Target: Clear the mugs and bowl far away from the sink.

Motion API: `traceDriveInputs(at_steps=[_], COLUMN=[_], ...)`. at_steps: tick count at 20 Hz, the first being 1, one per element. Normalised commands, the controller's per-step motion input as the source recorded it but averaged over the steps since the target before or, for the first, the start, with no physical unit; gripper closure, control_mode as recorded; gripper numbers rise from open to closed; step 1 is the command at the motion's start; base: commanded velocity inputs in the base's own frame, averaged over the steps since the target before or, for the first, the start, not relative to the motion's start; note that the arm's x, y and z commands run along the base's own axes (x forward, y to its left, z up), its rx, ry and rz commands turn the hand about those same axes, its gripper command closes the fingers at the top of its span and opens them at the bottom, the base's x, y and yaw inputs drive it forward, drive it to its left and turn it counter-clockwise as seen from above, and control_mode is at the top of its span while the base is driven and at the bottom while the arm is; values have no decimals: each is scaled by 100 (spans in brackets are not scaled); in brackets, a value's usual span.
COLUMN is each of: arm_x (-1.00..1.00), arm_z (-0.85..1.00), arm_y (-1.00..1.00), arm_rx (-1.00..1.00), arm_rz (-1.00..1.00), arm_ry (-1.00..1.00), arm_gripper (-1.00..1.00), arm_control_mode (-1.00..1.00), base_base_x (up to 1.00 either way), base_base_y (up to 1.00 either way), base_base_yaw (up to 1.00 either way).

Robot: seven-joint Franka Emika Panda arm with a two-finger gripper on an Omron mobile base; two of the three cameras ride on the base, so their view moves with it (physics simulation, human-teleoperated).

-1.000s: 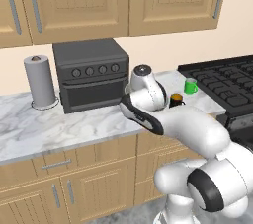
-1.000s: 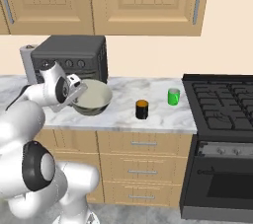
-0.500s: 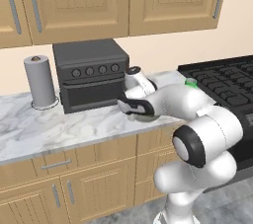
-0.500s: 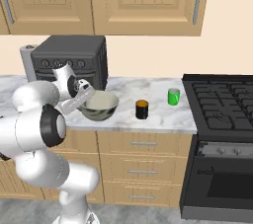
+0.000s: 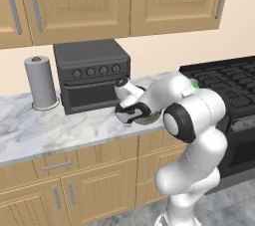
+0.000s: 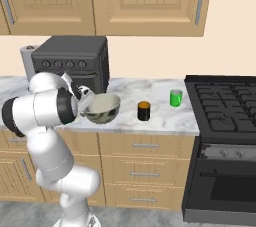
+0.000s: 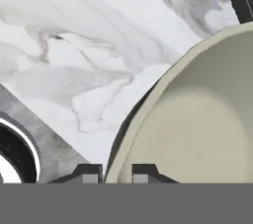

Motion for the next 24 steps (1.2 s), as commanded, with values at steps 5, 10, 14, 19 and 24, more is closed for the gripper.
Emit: traceDriveInputs(at_steps=[5, 10, 14, 19, 24], arm_x=[43, 14, 0, -9, -65], arm_z=[-41, -17, 23, 75, 100], arm_y=[0, -3, -27, -27, -6], arm_rx=[-2, 0, 4, 8, 7], arm_rz=[5, 3, 0, 0, 0], arm_ry=[-6, 0, 0, -2, -6], arm_gripper=[100, -100, -100, -100, -100], arm_control_mode=[-100, -100, -100, -100, -100], base_base_x=[0, 0, 0, 0, 0], base_base_y=[0, 0, 0, 0, 0], base_base_yaw=[0, 0, 0, 0, 0])
